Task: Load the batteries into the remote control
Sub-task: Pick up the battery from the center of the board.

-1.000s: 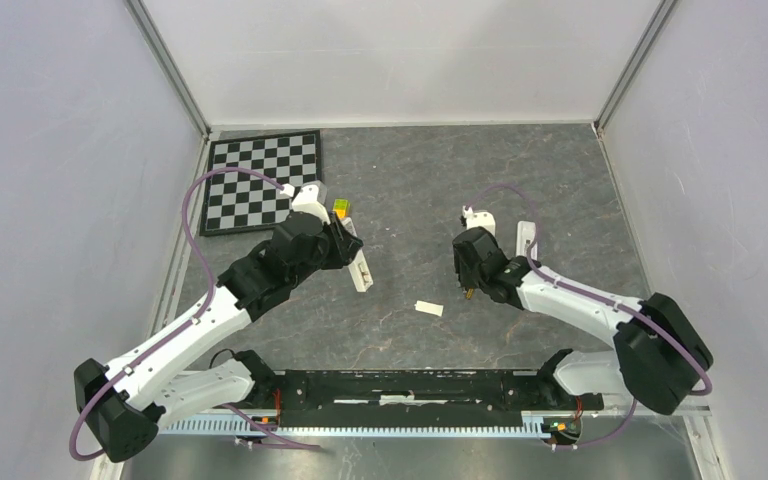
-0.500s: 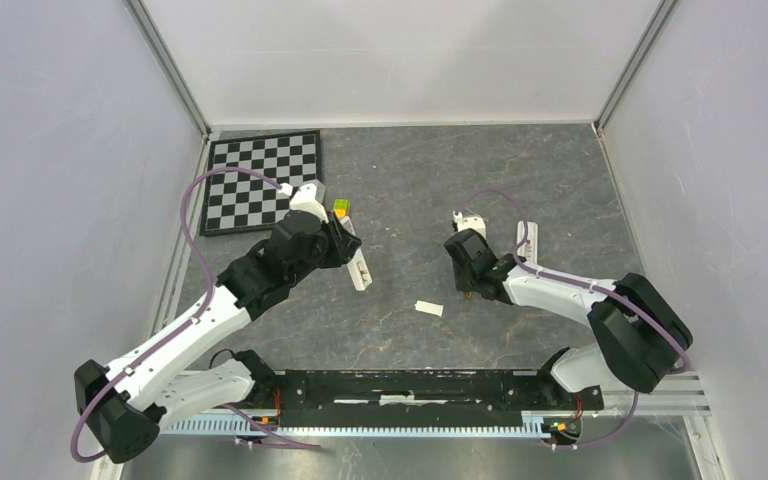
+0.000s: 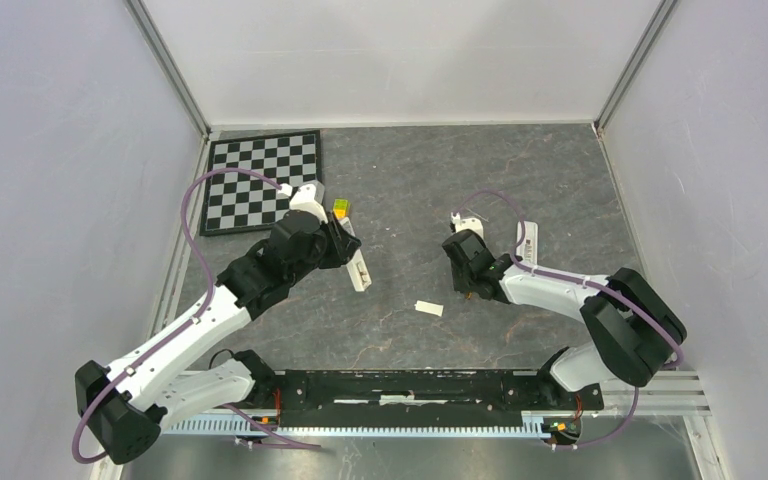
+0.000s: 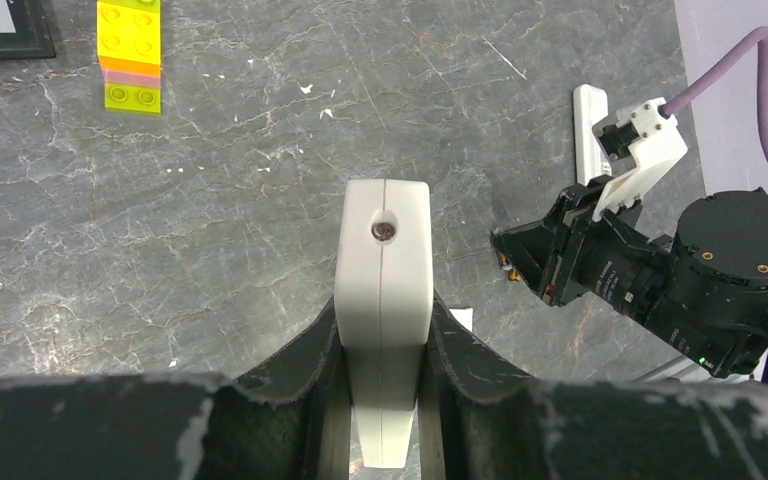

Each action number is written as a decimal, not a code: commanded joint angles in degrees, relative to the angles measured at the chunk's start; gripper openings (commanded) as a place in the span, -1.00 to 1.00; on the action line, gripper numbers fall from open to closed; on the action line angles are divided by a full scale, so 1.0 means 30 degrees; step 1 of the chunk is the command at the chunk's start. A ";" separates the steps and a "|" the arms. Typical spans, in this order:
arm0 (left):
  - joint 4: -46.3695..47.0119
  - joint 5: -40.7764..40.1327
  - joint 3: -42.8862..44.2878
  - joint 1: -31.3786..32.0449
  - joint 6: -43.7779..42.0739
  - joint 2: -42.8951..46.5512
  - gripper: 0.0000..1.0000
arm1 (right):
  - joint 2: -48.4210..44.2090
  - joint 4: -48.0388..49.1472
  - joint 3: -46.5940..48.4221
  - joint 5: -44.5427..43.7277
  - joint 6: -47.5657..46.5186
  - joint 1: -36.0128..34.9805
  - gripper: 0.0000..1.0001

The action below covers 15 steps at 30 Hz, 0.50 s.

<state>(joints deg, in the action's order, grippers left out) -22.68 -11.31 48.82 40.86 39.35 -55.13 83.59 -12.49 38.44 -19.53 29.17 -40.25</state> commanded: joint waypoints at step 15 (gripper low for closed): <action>0.1378 0.1595 -0.0045 -0.0232 0.0099 -0.0412 -0.96 | -0.4396 0.5807 -0.2492 0.2622 0.0842 -0.0014 -0.99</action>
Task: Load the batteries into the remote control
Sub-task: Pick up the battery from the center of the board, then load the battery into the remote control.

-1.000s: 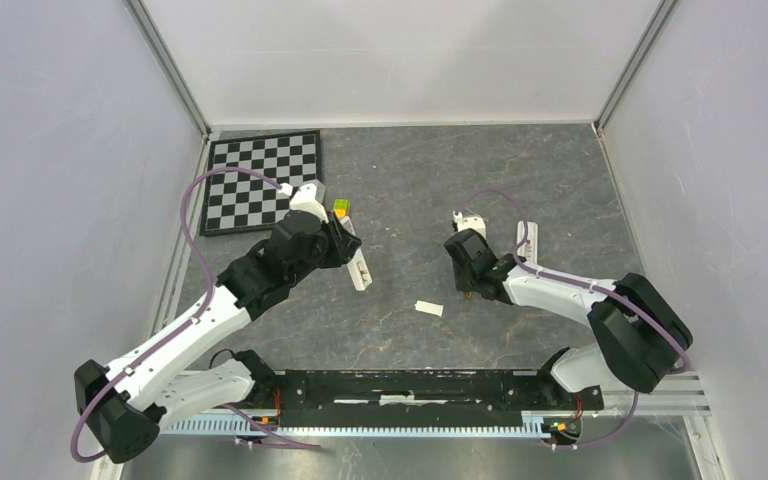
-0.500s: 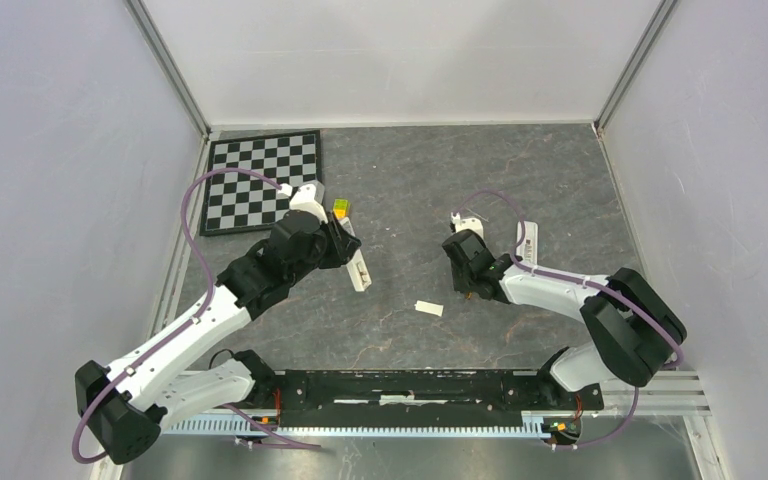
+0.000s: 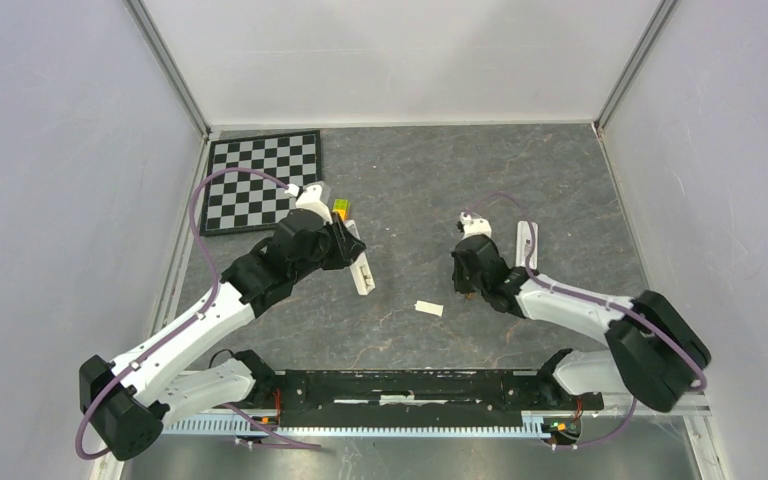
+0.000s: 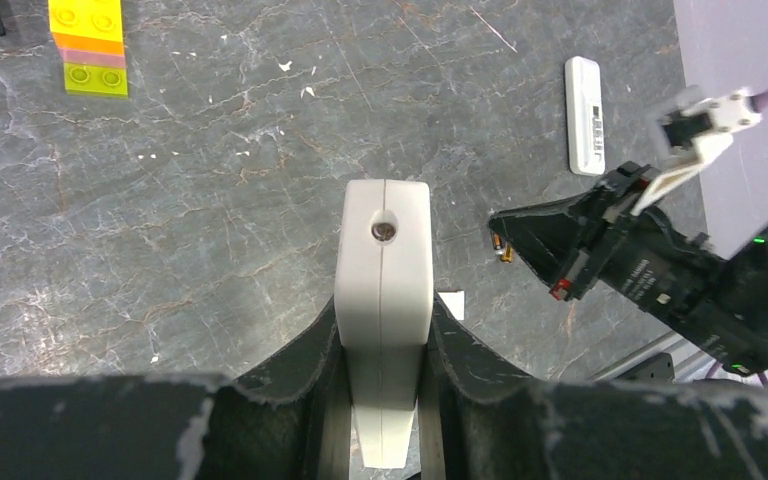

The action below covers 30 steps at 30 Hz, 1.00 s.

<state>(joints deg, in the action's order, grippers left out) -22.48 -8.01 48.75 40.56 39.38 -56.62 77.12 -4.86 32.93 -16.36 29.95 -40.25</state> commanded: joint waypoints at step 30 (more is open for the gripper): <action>1.4640 0.7017 -0.4138 -0.0156 0.7060 -0.0094 -0.96 | -0.9168 1.0552 -0.0038 1.0115 0.1927 -0.1924 -1.00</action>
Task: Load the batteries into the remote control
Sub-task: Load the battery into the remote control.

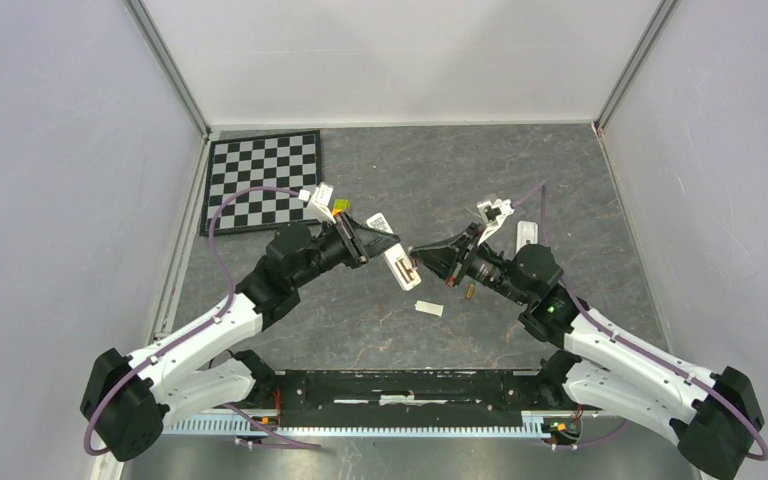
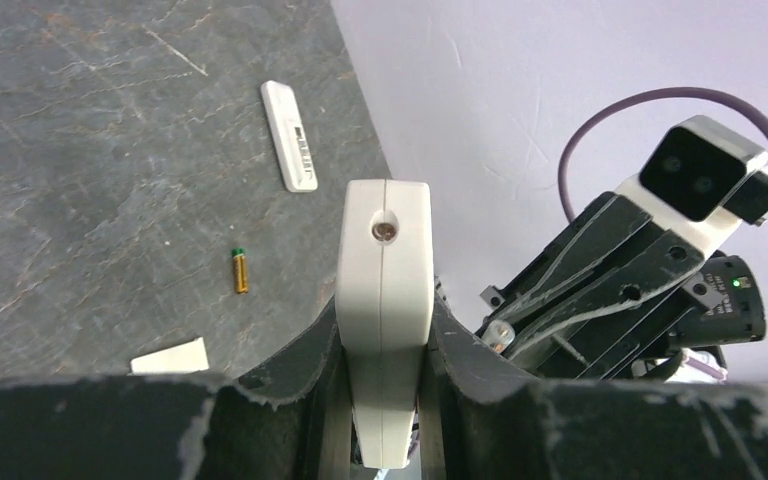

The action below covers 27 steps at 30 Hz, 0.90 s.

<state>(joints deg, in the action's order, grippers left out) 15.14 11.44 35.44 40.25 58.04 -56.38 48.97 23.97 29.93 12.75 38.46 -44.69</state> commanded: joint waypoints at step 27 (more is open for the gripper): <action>0.4238 0.1458 -0.0050 -0.0385 0.2860 -0.0619 -0.96 | 0.0842 0.0119 0.1049 0.0789 -0.3718 -0.1277 -0.67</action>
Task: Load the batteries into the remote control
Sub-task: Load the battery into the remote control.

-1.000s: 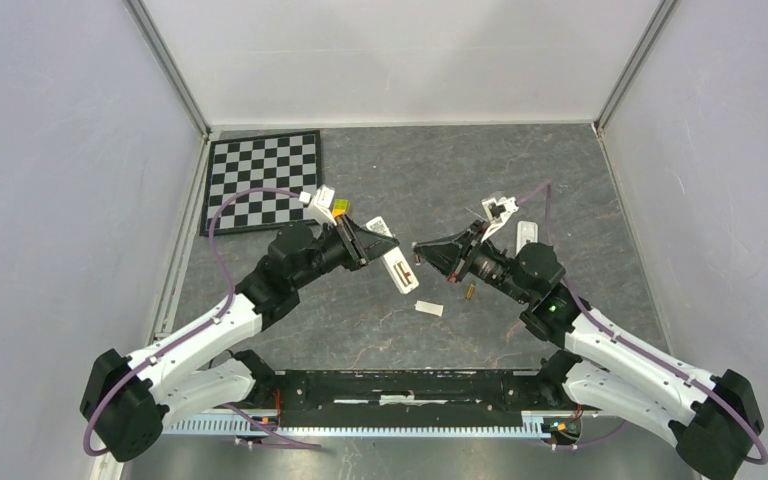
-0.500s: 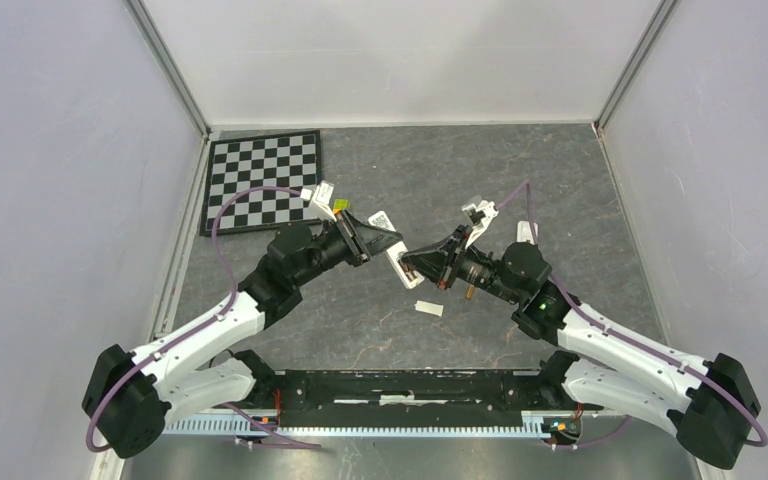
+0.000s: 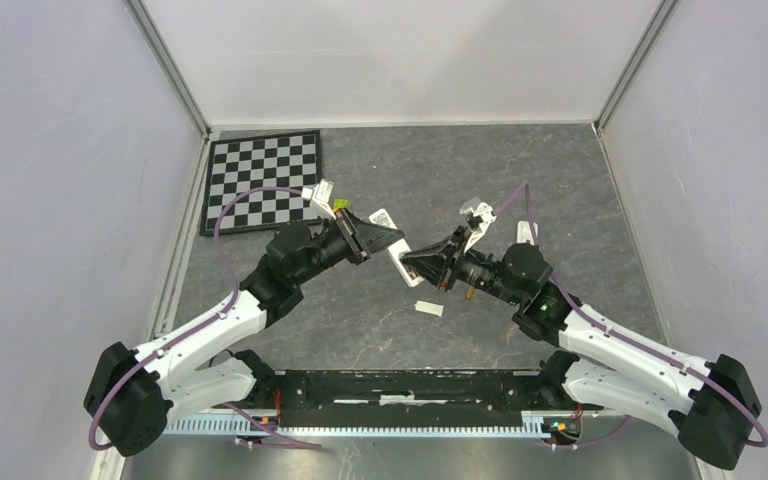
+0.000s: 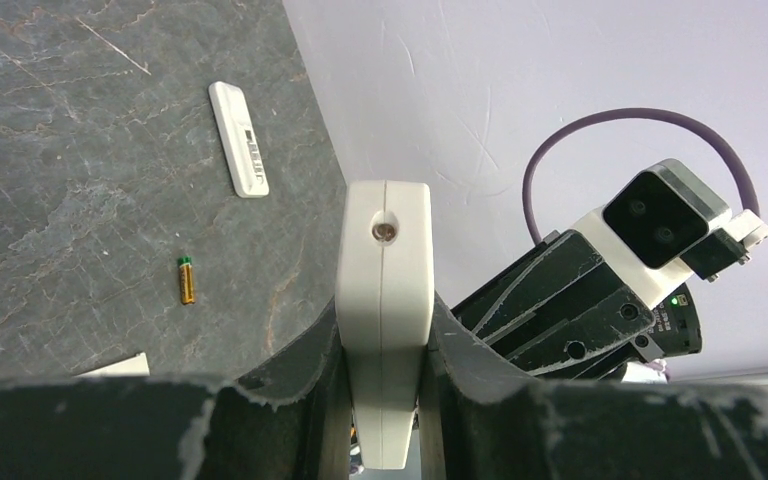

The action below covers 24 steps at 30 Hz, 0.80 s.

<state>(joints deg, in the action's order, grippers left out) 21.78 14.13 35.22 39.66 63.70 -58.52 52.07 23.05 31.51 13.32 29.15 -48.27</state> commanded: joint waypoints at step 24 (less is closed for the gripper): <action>0.1456 0.0535 -0.0360 -0.1264 0.0501 0.1196 -0.96 | -0.0236 -0.0220 0.1802 0.0363 0.0719 -0.0081 -0.17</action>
<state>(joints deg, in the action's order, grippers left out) 23.31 14.24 34.09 36.53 64.36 -56.66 52.05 21.30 34.04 14.92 30.09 -48.27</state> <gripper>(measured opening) 0.299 0.408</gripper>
